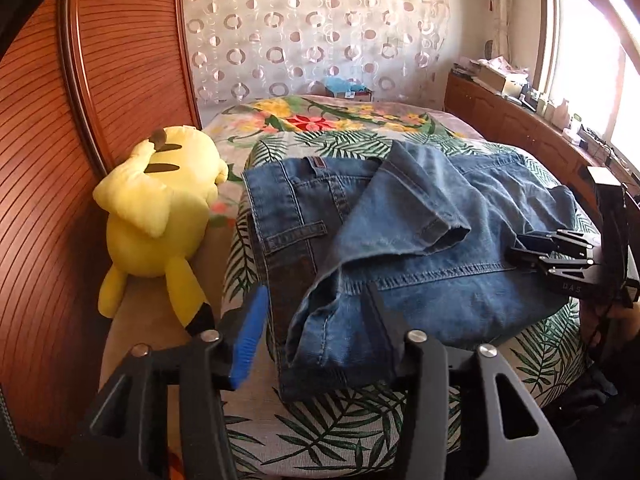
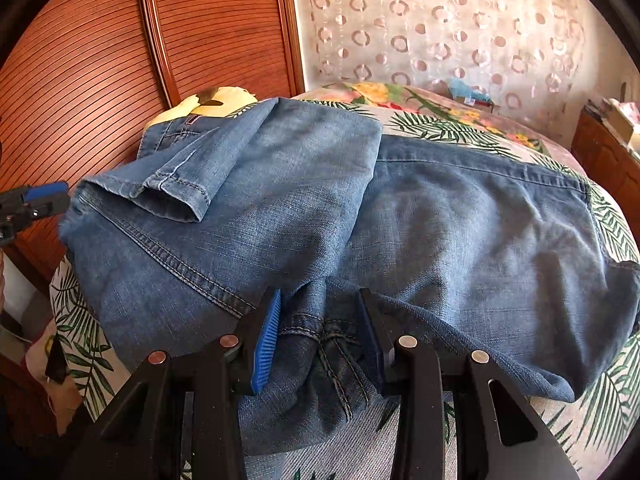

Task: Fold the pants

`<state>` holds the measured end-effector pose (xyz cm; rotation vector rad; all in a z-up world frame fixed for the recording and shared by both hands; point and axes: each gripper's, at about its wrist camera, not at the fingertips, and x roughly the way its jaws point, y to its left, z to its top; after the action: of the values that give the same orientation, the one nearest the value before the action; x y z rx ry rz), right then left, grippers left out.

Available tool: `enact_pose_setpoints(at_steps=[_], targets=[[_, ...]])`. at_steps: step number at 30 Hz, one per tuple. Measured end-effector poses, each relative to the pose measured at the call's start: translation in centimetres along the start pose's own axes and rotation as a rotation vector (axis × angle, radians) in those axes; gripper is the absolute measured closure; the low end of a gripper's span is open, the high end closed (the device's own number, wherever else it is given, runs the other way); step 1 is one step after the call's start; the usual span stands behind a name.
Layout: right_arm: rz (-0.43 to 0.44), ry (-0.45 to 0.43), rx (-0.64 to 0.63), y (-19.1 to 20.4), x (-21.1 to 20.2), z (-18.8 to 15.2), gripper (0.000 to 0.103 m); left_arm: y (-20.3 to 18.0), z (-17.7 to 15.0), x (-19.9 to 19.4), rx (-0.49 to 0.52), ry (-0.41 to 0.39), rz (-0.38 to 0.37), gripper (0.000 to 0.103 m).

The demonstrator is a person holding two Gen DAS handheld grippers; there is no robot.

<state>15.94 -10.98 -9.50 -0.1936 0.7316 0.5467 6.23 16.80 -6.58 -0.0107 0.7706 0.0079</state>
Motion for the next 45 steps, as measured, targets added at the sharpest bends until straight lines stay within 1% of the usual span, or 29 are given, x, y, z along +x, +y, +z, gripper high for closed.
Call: enact_pose_setpoints(at_steps=[1,2,3,5,8,15,17,20,22,23,25,26,27,28,31,33,35,41,43,45], targets=[[0.0,-0.003,0.001,0.2,0.1,0.0,0.064,0.1,0.1,-0.1,-0.001,-0.003,0.0,0.047],[0.001,-0.006,0.002,0.1,0.1,-0.1,0.064,0.0,0.3,-0.4,-0.001,-0.012,0.001,0.037],[0.002,-0.008,0.003,0.0,0.1,-0.1,0.064,-0.1,0.4,-0.5,0.002,-0.021,-0.001,0.029],[0.007,-0.009,0.006,0.4,-0.2,-0.6,0.064,-0.6,0.9,-0.7,0.013,-0.038,-0.012,0.028],[0.013,-0.011,0.011,0.2,-0.5,-0.8,0.064,-2.0,1.6,-0.4,0.041,-0.041,-0.052,0.028],[0.018,-0.016,0.017,0.1,-0.7,-0.9,0.064,-6.5,3.0,2.9,0.134,-0.016,-0.124,0.028],[0.017,-0.015,0.016,0.1,-0.8,-0.9,0.064,-7.4,3.2,3.8,0.15,0.001,-0.128,0.03],[0.017,-0.015,0.016,0.1,-0.7,-0.9,0.064,-8.4,3.6,5.7,0.187,0.033,-0.11,0.04],[0.018,-0.016,0.017,0.0,-0.7,-0.9,0.064,-8.7,3.8,7.2,0.205,0.069,-0.073,0.054],[0.02,-0.016,0.018,0.0,-0.8,-0.9,0.064,-8.7,3.9,7.6,0.214,0.075,-0.065,0.057],[0.022,-0.017,0.019,0.0,-0.8,-1.0,0.064,-8.5,4.0,7.7,0.216,0.063,-0.052,0.077],[0.022,-0.016,0.02,0.0,-0.8,-1.0,0.064,-8.3,4.2,7.5,0.21,0.054,-0.046,0.081],[0.023,-0.017,0.02,0.0,-0.8,-1.0,0.064,-7.9,4.5,7.3,0.199,0.043,-0.047,0.087],[0.022,-0.016,0.02,0.0,-0.8,-1.0,0.064,-7.5,4.8,7.1,0.186,0.033,-0.047,0.091],[0.022,-0.016,0.02,0.0,-0.8,-1.0,0.064,-5.7,5.9,6.3,0.141,0.0,-0.021,0.092],[0.023,-0.016,0.02,0.0,-0.8,-1.0,0.064,-4.3,6.7,6.2,0.115,-0.008,-0.005,0.092],[0.022,-0.016,0.02,0.0,-0.8,-1.0,0.064,-3.0,7.4,6.4,0.102,-0.01,0.028,0.092],[0.023,-0.016,0.02,0.0,-0.8,-1.0,0.064,0.6,8.6,7.9,0.068,0.021,0.1,0.092],[0.023,-0.016,0.02,0.0,-0.8,-1.0,0.064,1.5,8.6,8.2,0.058,0.032,0.098,0.092],[0.022,-0.016,0.019,0.0,-0.8,-1.0,0.064,2.5,8.4,8.4,0.035,0.046,0.099,0.086]])
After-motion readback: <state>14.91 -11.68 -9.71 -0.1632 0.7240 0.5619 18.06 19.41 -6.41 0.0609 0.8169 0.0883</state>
